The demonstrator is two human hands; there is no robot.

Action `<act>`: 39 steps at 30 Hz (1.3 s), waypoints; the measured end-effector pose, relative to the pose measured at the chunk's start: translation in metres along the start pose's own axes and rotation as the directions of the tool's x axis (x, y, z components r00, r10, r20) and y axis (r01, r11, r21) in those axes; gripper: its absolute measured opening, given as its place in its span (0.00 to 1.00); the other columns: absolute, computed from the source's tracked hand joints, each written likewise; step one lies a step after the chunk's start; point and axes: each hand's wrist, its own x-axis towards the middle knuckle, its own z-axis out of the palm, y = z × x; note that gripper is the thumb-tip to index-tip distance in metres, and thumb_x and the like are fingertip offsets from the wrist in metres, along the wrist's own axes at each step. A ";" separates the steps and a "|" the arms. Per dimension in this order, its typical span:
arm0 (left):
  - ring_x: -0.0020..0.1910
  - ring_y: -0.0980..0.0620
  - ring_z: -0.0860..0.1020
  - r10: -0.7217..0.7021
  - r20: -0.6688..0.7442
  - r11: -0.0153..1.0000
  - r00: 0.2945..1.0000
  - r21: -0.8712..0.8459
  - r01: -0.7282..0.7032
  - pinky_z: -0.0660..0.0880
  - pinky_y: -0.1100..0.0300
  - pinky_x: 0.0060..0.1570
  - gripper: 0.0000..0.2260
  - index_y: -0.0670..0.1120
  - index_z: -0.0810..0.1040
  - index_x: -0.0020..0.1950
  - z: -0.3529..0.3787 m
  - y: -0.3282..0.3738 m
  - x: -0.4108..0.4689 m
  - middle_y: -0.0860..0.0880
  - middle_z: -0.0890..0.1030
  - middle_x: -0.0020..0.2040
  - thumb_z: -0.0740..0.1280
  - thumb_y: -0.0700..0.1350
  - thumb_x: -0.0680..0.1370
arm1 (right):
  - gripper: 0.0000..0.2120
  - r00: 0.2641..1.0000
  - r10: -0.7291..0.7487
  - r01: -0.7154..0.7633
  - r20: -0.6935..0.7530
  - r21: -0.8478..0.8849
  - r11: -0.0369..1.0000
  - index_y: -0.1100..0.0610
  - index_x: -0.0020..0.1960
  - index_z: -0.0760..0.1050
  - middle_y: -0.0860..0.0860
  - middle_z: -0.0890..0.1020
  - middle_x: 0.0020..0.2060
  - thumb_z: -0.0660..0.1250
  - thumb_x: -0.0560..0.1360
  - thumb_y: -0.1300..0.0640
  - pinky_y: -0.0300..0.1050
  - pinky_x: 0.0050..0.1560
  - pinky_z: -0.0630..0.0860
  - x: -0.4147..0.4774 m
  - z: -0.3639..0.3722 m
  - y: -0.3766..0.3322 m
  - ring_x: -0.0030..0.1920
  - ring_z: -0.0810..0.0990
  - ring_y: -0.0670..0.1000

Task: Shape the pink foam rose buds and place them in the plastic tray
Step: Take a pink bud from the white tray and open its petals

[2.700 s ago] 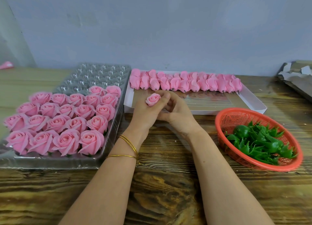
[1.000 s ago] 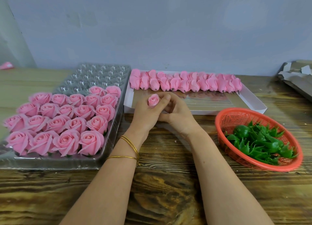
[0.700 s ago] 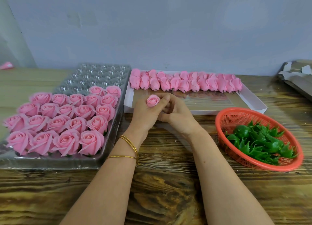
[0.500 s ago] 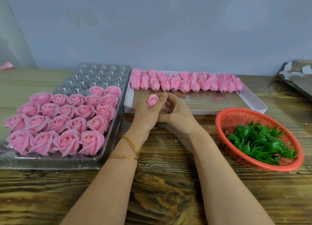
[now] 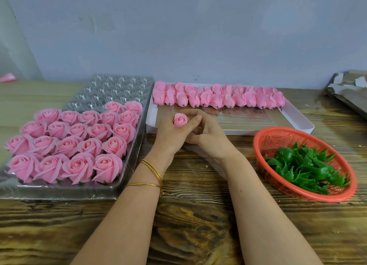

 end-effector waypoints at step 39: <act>0.40 0.37 0.79 0.190 -0.051 0.940 0.981 0.298 -0.167 0.78 0.41 0.39 0.09 0.41 0.80 0.39 -0.001 -0.008 0.007 0.36 0.81 0.38 0.68 0.44 0.77 | 0.21 0.966 -0.012 0.034 -0.259 0.081 0.996 0.60 0.57 0.77 0.53 0.81 0.42 0.69 0.66 0.56 0.41 0.43 0.81 0.001 0.003 -0.010 0.42 0.82 0.50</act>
